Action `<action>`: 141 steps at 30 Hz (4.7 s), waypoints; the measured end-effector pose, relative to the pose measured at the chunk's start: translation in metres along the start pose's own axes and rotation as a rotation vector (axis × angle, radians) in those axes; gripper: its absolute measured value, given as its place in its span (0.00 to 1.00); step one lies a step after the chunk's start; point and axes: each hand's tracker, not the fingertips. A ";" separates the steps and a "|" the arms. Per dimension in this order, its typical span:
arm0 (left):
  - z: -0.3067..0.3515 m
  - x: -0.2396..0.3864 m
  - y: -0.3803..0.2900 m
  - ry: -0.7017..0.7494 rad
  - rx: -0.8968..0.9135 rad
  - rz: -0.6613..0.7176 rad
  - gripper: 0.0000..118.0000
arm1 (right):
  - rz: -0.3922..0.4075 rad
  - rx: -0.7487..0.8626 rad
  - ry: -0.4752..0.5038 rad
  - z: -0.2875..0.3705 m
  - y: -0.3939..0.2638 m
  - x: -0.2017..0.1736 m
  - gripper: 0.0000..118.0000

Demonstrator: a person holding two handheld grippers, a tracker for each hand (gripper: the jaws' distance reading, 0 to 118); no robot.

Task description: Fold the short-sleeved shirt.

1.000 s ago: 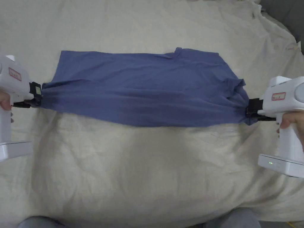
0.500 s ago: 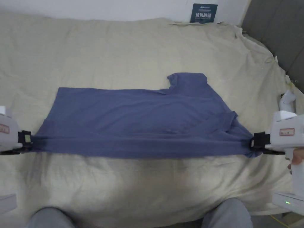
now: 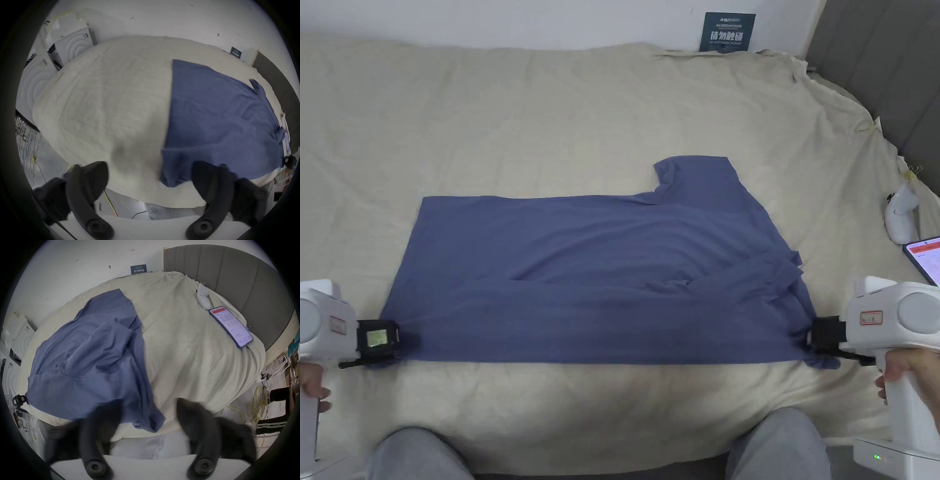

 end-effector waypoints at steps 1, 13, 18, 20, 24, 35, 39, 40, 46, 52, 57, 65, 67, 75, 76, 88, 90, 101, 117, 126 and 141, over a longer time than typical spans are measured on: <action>0.005 -0.005 0.004 0.018 0.022 0.027 0.94 | 0.007 0.000 -0.007 0.005 0.004 0.002 0.82; 0.101 0.029 0.054 -0.032 0.572 0.048 0.92 | 0.057 0.537 0.031 0.109 0.049 -0.026 0.82; 0.111 0.070 0.038 -0.102 0.732 -0.036 0.69 | 0.094 0.769 0.044 0.115 0.033 -0.051 0.82; 0.113 0.080 0.029 -0.174 0.776 -0.046 0.56 | 0.080 0.792 0.061 0.114 0.028 -0.058 0.82; 0.111 0.099 0.018 -0.231 0.789 -0.051 0.36 | 0.038 0.798 0.125 0.111 0.020 -0.071 0.82; 0.100 0.109 0.004 -0.213 0.806 -0.064 0.00 | 0.126 0.814 0.169 0.107 0.007 -0.093 0.00; 0.099 0.111 0.003 -0.205 0.802 -0.064 0.00 | 0.142 0.783 0.169 0.101 0.010 -0.100 0.00; 0.100 0.112 0.002 -0.203 0.804 -0.068 0.00 | 0.143 0.778 0.165 0.099 0.011 -0.100 0.00; 0.097 0.116 0.009 -0.188 0.815 -0.098 0.00 | 0.132 0.709 0.156 0.085 0.033 -0.104 0.00; 0.092 0.119 0.024 -0.194 0.807 -0.106 0.00 | 0.125 0.594 0.134 0.058 0.102 -0.101 0.00; 0.083 0.122 0.044 -0.195 0.803 -0.084 0.00 | 0.158 0.457 0.106 0.025 0.169 -0.105 0.00; 0.062 0.127 0.076 -0.178 0.783 -0.051 0.00 | 0.098 0.178 0.058 -0.055 0.242 -0.107 0.83; 0.055 0.127 0.083 -0.171 0.778 -0.048 0.00 | 0.099 0.156 0.011 -0.074 0.250 -0.108 0.83; 0.027 0.129 0.107 -0.142 0.752 -0.012 0.00 | 0.081 -0.019 -0.091 -0.144 0.270 -0.100 0.80; 0.024 0.129 0.109 -0.140 0.748 -0.010 0.00 | 0.069 -0.022 -0.096 -0.148 0.272 -0.098 0.77; 0.000 0.134 0.129 -0.124 0.689 -0.030 0.00 | 0.037 -0.023 -0.069 -0.169 0.279 -0.088 0.03; -0.003 0.133 0.136 -0.123 0.669 -0.038 0.01 | 0.038 -0.022 -0.043 -0.166 0.282 -0.089 0.02; -0.046 0.091 0.229 -0.166 0.352 0.004 0.96 | 0.057 0.013 -0.010 -0.132 0.289 -0.091 0.02; -0.136 0.099 0.271 -0.008 -0.047 -0.100 0.84 | 0.115 0.006 -0.015 -0.140 0.287 -0.099 0.02; -0.154 0.099 0.268 -0.057 -0.092 -0.072 0.05 | 0.129 0.006 -0.016 -0.143 0.282 -0.101 0.02; -0.078 0.090 0.237 -0.101 0.200 -0.048 0.00 | 0.093 0.116 -0.012 -0.099 0.270 -0.099 0.01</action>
